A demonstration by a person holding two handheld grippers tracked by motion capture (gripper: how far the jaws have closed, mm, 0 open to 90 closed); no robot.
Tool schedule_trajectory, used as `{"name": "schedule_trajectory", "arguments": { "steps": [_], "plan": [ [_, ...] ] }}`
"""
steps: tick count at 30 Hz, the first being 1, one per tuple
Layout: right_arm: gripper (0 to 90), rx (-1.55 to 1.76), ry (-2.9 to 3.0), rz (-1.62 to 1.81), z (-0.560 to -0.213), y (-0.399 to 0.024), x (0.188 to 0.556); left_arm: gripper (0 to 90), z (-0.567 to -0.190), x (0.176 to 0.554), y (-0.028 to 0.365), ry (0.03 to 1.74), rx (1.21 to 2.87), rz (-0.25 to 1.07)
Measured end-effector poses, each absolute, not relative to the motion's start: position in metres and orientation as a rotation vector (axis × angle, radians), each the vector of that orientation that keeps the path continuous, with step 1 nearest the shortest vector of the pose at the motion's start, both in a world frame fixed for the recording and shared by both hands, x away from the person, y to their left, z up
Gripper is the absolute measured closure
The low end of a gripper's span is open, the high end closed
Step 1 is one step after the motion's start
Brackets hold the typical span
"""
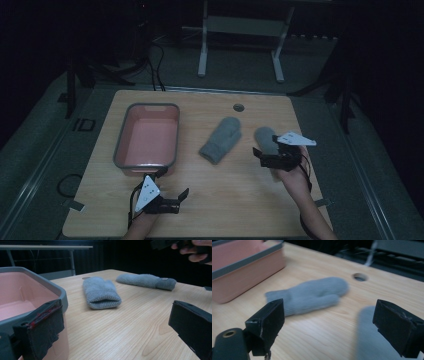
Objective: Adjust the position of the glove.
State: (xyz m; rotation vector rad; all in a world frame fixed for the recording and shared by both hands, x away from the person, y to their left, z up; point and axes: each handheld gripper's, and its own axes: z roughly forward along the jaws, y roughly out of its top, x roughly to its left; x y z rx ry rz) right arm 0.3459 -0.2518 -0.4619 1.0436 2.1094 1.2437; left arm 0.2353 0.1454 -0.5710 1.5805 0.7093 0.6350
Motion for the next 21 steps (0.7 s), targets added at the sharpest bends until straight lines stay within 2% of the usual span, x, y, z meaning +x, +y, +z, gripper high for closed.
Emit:
{"name": "schedule_trajectory", "arguments": {
  "steps": [4, 5, 9, 16, 21],
  "plan": [
    [11.1, 1.000, 2.182, 1.231, -0.463, -0.228, 0.359, 0.2, -0.571, 0.235, 0.145, 0.708, 1.580, 0.630],
    [17.0, 0.982, 2.199, 1.235, -0.464, -0.223, 0.362, 0.2, -0.571, 0.235, 0.145, 0.709, 1.582, 0.630],
    [17.6, 0.970, 2.254, 1.245, -0.466, -0.202, 0.383, 0.2, -0.571, 0.235, 0.145, 0.708, 1.586, 0.630],
    [25.9, 0.962, 2.302, 1.223, -0.472, -0.175, 0.413, 0.2, -0.571, 0.236, 0.145, 0.710, 1.586, 0.626],
    [26.3, 0.974, 2.346, 1.183, -0.479, -0.159, 0.434, 0.2, -0.571, 0.236, 0.145, 0.710, 1.582, 0.622]
  ]
}}
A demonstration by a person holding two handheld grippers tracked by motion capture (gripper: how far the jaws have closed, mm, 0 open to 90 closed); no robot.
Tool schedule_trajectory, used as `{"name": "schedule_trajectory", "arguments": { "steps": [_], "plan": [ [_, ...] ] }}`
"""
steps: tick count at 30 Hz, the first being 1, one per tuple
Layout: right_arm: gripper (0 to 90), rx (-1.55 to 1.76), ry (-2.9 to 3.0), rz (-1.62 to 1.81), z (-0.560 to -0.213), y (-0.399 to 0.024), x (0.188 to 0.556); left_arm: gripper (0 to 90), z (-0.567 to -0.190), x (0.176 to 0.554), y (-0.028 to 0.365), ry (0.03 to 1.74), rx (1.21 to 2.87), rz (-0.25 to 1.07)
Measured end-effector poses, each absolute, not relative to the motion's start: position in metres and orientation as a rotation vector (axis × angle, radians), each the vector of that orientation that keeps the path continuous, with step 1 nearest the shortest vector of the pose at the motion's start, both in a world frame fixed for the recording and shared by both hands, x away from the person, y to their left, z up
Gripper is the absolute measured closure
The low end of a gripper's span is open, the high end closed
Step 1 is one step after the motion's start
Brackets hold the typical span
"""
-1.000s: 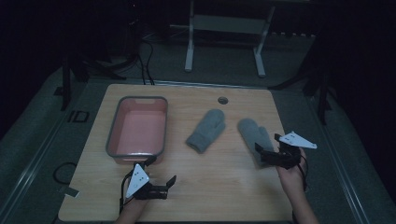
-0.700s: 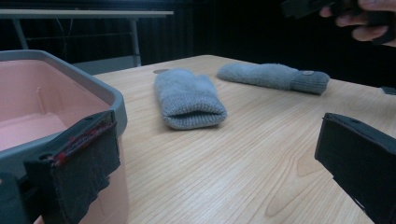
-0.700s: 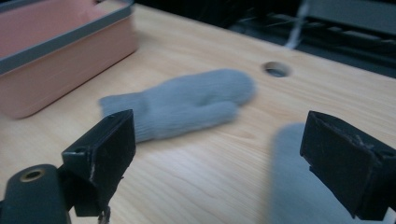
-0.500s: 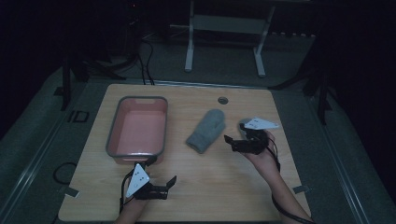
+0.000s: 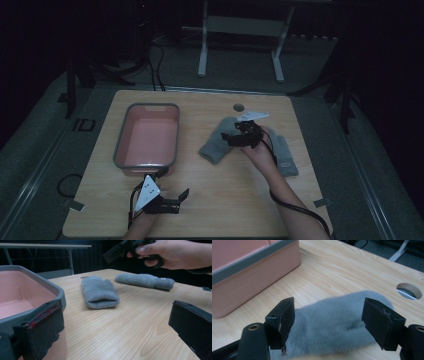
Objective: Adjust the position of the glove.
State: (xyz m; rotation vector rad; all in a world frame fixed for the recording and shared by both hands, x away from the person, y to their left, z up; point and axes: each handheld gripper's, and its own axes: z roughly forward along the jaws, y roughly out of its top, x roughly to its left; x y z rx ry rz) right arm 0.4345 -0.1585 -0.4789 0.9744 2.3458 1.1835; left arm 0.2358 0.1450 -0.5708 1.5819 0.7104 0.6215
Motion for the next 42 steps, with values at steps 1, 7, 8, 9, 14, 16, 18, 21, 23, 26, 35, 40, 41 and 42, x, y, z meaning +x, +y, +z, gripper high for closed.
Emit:
{"name": "schedule_trajectory", "arguments": {
  "steps": [1, 7, 8, 9, 14, 16, 18, 21, 23, 26, 35, 40, 41, 42],
  "plan": [
    [26.4, 0.981, 2.353, 1.169, -0.481, -0.156, 0.439, 0.2, -0.571, 0.236, 0.145, 0.711, 1.582, 0.621],
    [26.3, 1.031, 2.411, 1.070, -0.499, -0.143, 0.462, 0.2, -0.571, 0.236, 0.146, 0.711, 1.583, 0.614],
    [26.4, 1.033, 2.429, 1.043, -0.502, -0.141, 0.466, 0.2, -0.571, 0.236, 0.145, 0.710, 1.583, 0.615],
    [26.4, 1.049, 2.446, 1.019, -0.505, -0.139, 0.470, 0.2, -0.571, 0.236, 0.145, 0.709, 1.583, 0.616],
    [26.4, 1.078, 2.464, 0.971, -0.517, -0.132, 0.482, 0.2, -0.571, 0.236, 0.145, 0.709, 1.586, 0.617],
    [26.3, 1.090, 2.468, 0.964, -0.520, -0.132, 0.483, 0.2, -0.571, 0.236, 0.145, 0.709, 1.586, 0.613],
    [26.3, 1.096, 2.468, 0.920, -0.529, -0.131, 0.487, 0.2, -0.571, 0.236, 0.145, 0.708, 1.586, 0.612],
    [31.5, 1.074, 2.490, 0.889, -0.541, -0.131, 0.486, 0.2, -0.571, 0.236, 0.145, 0.707, 1.586, 0.610],
    [39.5, 1.071, 2.490, 0.888, -0.542, -0.132, 0.486, 0.2, -0.571, 0.236, 0.145, 0.710, 1.585, 0.610],
    [55.2, 1.035, 2.495, 0.887, -0.542, -0.132, 0.485, 0.2, -0.571, 0.236, 0.145, 0.710, 1.586, 0.610],
    [78.6, 0.930, 2.524, 0.926, -0.526, -0.134, 0.476, 0.2, -0.571, 0.236, 0.146, 0.709, 1.587, 0.605],
    [78.9, 0.830, 2.522, 0.980, -0.501, -0.147, 0.464, 0.2, -0.571, 0.236, 0.145, 0.708, 1.587, 0.609],
    [78.9, 0.821, 2.527, 0.988, -0.496, -0.150, 0.461, 0.2, -0.571, 0.236, 0.145, 0.708, 1.589, 0.611],
    [78.9, 0.801, 2.534, 0.999, -0.490, -0.154, 0.456, 0.2, -0.571, 0.236, 0.145, 0.709, 1.587, 0.611]
  ]
}}
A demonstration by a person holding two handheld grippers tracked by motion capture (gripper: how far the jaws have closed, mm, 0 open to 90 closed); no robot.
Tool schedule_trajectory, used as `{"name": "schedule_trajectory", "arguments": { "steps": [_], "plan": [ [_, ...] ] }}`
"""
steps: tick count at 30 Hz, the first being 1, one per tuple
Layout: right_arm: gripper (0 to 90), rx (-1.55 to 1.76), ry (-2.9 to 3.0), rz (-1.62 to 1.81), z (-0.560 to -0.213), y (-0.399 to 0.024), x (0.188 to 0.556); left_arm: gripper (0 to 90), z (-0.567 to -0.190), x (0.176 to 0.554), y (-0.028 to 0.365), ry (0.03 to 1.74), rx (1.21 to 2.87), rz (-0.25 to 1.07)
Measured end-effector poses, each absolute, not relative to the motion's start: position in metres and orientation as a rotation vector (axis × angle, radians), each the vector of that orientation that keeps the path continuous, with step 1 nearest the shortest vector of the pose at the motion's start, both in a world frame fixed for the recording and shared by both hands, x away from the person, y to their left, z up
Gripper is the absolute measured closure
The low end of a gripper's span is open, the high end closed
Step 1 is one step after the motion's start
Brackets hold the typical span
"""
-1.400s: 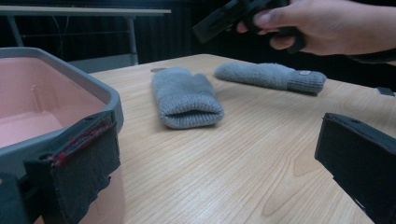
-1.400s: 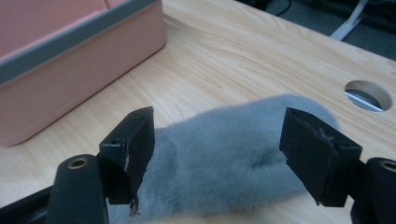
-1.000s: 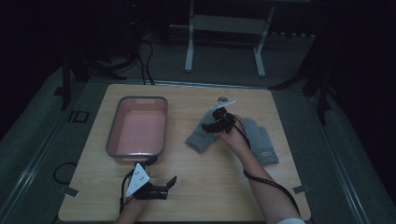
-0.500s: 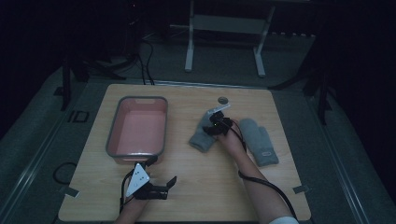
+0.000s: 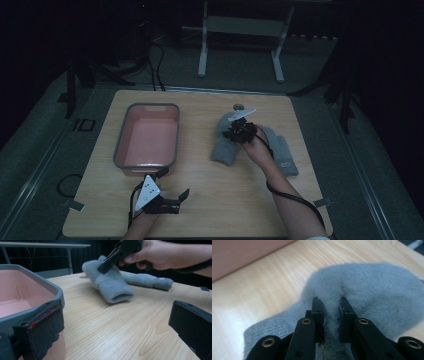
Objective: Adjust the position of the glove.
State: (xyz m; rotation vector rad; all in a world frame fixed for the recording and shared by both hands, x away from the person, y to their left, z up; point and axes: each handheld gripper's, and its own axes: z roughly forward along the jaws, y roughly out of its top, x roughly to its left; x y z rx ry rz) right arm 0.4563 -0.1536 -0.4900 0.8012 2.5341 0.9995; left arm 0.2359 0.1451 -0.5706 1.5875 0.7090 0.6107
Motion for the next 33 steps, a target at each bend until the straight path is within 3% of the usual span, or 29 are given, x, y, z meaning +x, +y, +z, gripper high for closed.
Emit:
{"name": "schedule_trajectory", "arguments": {
  "steps": [12, 17, 23, 33],
  "plan": [
    [78.1, 0.574, 2.623, 1.100, -0.470, -0.177, 0.389, 0.2, -0.571, 0.236, 0.145, 0.712, 1.587, 0.619],
    [77.6, 0.514, 2.684, 1.075, -0.488, -0.183, 0.374, 0.2, -0.571, 0.236, 0.145, 0.713, 1.586, 0.621],
    [77.1, 0.539, 2.754, 0.978, -0.521, -0.190, 0.382, 0.2, -0.571, 0.236, 0.145, 0.714, 1.586, 0.617],
    [39.8, 0.552, 2.810, 0.968, -0.540, -0.200, 0.402, 0.2, -0.571, 0.236, 0.145, 0.716, 1.584, 0.614]
  ]
}}
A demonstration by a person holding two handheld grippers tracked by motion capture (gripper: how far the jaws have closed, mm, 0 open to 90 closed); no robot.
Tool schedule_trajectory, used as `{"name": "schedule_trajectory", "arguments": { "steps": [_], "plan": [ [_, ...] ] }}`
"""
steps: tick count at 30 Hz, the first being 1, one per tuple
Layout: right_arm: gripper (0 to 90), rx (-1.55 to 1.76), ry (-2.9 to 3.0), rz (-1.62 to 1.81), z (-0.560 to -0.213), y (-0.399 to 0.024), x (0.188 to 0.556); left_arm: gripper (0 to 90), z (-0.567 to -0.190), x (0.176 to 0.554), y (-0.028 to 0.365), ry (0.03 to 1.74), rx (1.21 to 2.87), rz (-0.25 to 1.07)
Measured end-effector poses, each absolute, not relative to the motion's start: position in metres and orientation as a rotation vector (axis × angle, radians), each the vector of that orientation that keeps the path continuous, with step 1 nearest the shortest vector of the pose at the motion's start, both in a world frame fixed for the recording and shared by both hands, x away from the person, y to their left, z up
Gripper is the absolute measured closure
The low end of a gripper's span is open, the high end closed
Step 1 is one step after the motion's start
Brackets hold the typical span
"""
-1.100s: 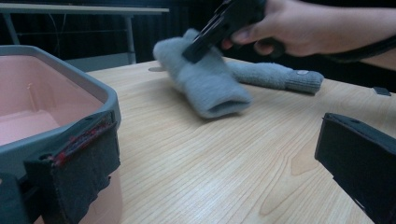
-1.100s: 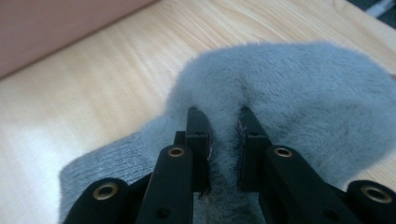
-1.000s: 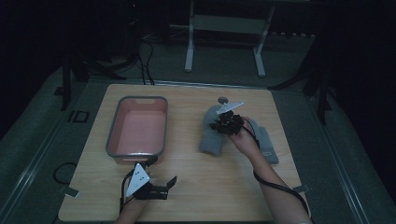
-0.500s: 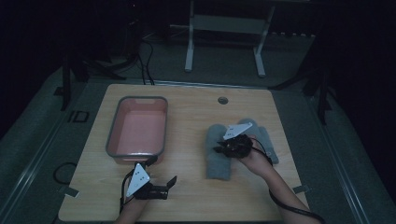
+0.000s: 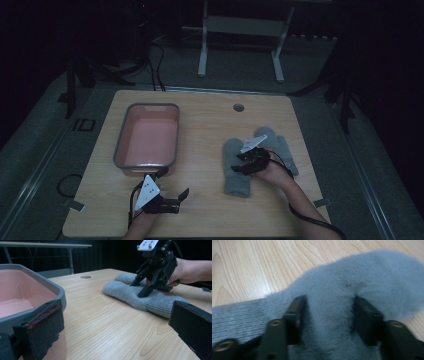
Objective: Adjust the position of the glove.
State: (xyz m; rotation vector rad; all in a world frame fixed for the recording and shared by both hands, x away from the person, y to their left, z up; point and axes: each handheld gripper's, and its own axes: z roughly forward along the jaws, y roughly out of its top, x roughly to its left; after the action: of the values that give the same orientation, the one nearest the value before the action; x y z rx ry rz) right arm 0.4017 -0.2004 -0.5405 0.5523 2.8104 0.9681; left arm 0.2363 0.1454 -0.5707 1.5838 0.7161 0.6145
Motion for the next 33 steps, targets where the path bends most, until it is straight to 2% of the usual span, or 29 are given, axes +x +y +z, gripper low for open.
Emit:
{"name": "schedule_trajectory", "arguments": {
  "steps": [5, 10, 16, 26, 27, 33],
  "plan": [
    [29.6, 0.550, 2.860, 0.964, -0.543, -0.204, 0.411, 0.2, -0.571, 0.236, 0.145, 0.716, 1.583, 0.615],
    [28.6, 0.631, 2.830, 0.983, -0.540, -0.206, 0.409, 0.2, -0.571, 0.236, 0.146, 0.714, 1.583, 0.613],
    [29.4, 0.775, 2.697, 1.045, -0.521, -0.219, 0.401, 0.2, -0.571, 0.236, 0.145, 0.715, 1.584, 0.613],
    [38.3, 1.034, 2.412, 1.123, -0.485, -0.269, 0.389, 0.2, -0.571, 0.236, 0.145, 0.715, 1.584, 0.617],
    [41.7, 1.074, 2.386, 1.111, -0.484, -0.275, 0.390, 0.2, -0.571, 0.236, 0.145, 0.716, 1.583, 0.617],
    [47.9, 1.309, 2.226, 1.055, -0.493, -0.310, 0.396, 0.2, -0.571, 0.236, 0.145, 0.718, 1.584, 0.615]
  ]
}}
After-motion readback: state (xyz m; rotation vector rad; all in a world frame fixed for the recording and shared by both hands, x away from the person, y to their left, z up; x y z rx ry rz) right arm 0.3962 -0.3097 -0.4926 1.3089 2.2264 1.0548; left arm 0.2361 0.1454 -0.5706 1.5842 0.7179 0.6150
